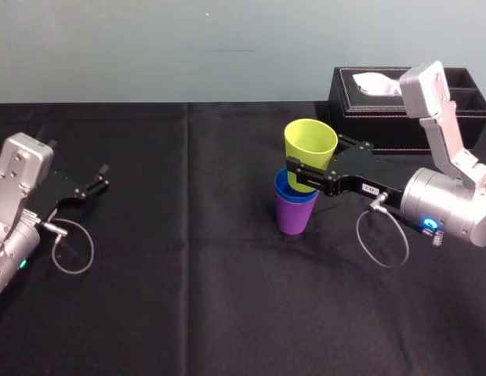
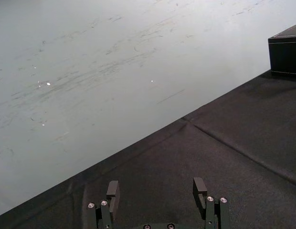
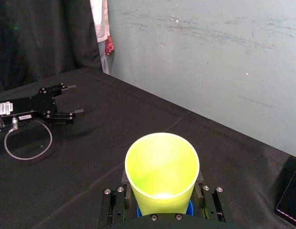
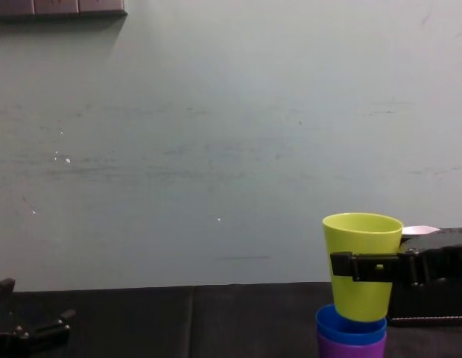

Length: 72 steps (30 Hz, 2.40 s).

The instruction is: Stack the three plastic cups sequentially using one hand.

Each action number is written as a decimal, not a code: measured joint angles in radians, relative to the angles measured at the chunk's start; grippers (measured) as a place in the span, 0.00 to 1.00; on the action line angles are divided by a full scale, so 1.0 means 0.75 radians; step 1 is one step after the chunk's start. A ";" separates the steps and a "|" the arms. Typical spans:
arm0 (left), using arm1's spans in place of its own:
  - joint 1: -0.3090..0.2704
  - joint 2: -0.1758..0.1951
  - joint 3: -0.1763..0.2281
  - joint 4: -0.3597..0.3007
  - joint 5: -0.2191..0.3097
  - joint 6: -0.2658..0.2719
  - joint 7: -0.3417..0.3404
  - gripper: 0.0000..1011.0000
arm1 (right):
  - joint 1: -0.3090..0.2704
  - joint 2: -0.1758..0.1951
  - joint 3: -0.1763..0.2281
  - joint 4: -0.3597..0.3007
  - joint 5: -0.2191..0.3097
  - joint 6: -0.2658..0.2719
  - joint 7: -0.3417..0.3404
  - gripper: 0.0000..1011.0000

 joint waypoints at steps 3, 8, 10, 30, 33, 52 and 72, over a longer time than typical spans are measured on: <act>0.000 0.000 0.000 0.000 0.000 0.000 0.000 1.00 | 0.011 -0.006 -0.005 0.019 0.000 -0.006 0.009 0.72; 0.000 0.000 0.000 0.000 0.000 0.000 0.000 1.00 | 0.032 -0.014 -0.018 0.058 0.000 -0.014 0.027 0.72; 0.000 0.000 0.000 0.000 0.000 0.000 0.000 1.00 | 0.039 -0.017 -0.023 0.069 0.000 -0.016 0.032 0.72; 0.000 0.000 0.000 0.000 0.000 0.000 0.000 1.00 | 0.072 -0.033 -0.057 0.137 -0.010 -0.039 0.061 0.72; 0.000 0.000 0.000 0.000 0.000 0.000 0.000 1.00 | 0.072 -0.033 -0.057 0.136 -0.010 -0.039 0.061 0.72; 0.000 0.000 0.000 0.000 0.000 0.000 0.000 1.00 | 0.070 -0.031 -0.054 0.133 -0.008 -0.038 0.061 0.99; 0.000 0.000 0.000 0.000 0.000 0.000 0.000 1.00 | -0.065 0.013 0.066 -0.026 0.028 -0.070 -0.047 0.99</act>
